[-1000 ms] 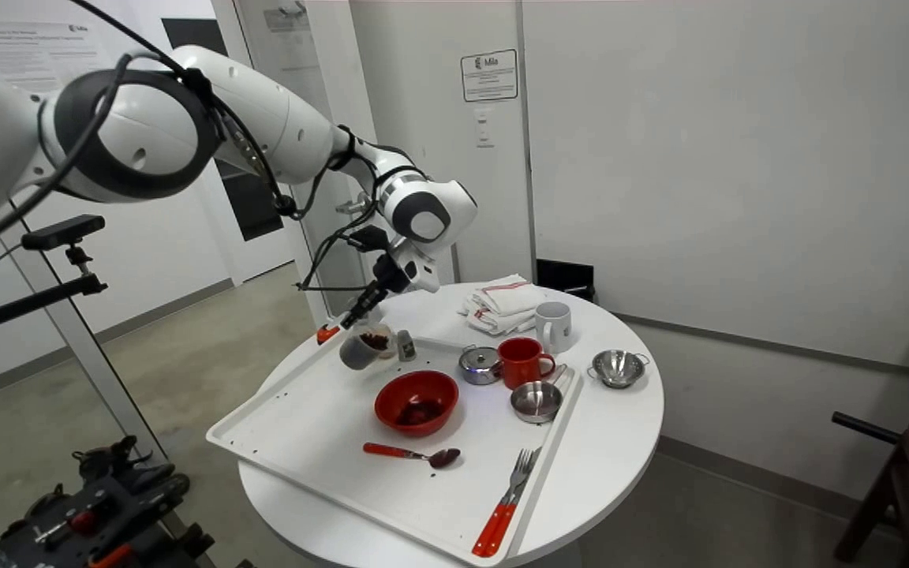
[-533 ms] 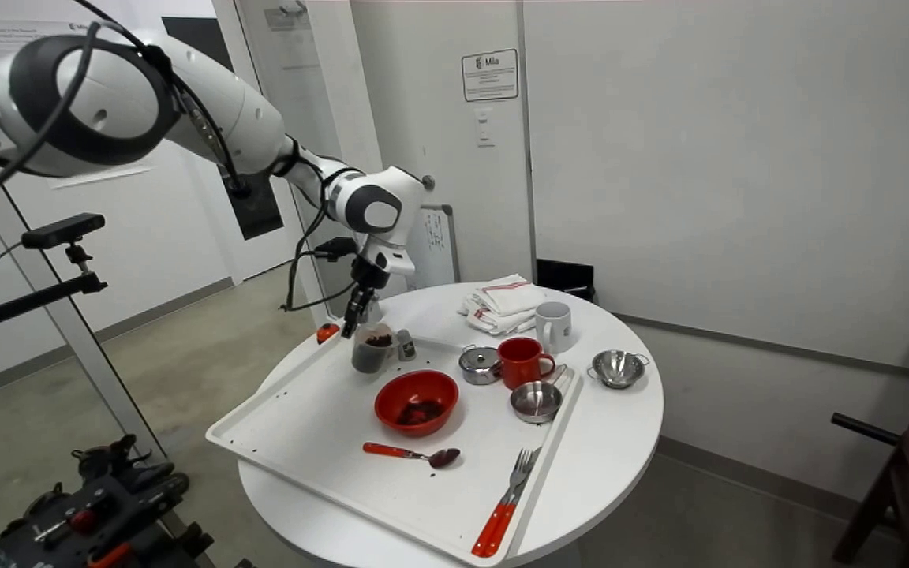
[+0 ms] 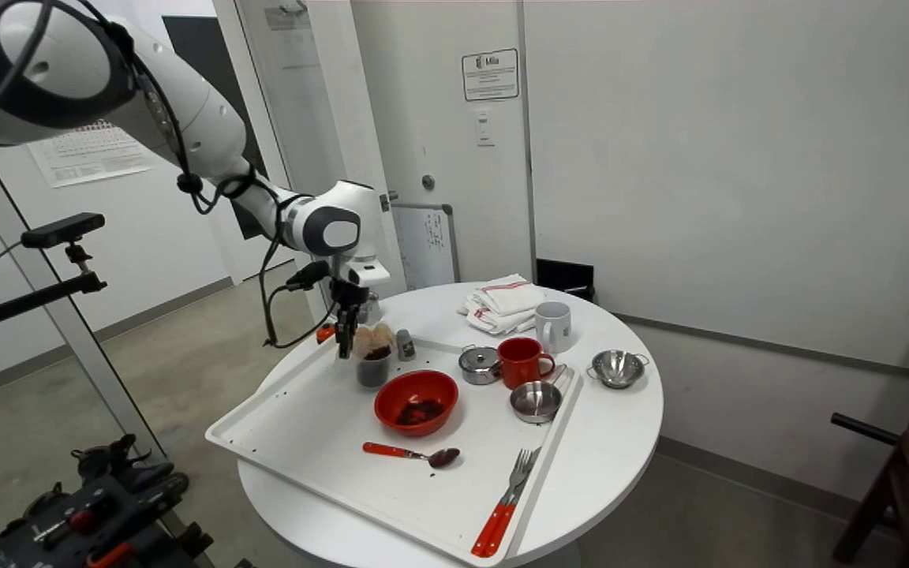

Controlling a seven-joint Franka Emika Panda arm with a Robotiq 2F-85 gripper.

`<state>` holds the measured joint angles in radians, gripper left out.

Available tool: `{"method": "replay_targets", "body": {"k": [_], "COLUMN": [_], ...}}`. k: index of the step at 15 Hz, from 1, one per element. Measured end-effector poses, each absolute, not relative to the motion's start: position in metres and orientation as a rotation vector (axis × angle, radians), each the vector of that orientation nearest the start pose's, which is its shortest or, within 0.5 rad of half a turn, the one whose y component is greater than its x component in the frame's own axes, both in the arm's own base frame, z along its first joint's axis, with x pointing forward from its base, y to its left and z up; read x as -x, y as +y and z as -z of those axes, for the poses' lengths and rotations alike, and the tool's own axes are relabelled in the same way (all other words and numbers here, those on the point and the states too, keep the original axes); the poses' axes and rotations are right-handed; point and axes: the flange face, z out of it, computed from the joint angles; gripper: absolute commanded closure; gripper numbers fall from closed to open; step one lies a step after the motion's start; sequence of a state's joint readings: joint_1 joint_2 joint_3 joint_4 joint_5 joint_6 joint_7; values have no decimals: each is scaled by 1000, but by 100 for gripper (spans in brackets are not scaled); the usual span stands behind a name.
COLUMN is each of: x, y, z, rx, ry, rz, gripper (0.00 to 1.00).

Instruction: Pick up the jug and pour some of its contents in the red bowl

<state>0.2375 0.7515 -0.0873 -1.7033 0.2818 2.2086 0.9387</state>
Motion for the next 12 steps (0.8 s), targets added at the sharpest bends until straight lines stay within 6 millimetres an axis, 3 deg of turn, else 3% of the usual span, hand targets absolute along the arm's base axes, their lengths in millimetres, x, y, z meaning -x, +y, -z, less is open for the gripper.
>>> {"method": "replay_targets", "body": {"k": [3,4,5,7,12], "x": [-606,-597,-589,-576,-557], "y": [114,114,115,116,118], "z": [-131,-127,-123,-115,-105], "rx": [2816,2835,2852,2879,2916], "ry": [1411,1399,1390,1378,1377], "rz": [-411,-409,-407,-407,-410], "gripper": [88,82,47,42,5]}}
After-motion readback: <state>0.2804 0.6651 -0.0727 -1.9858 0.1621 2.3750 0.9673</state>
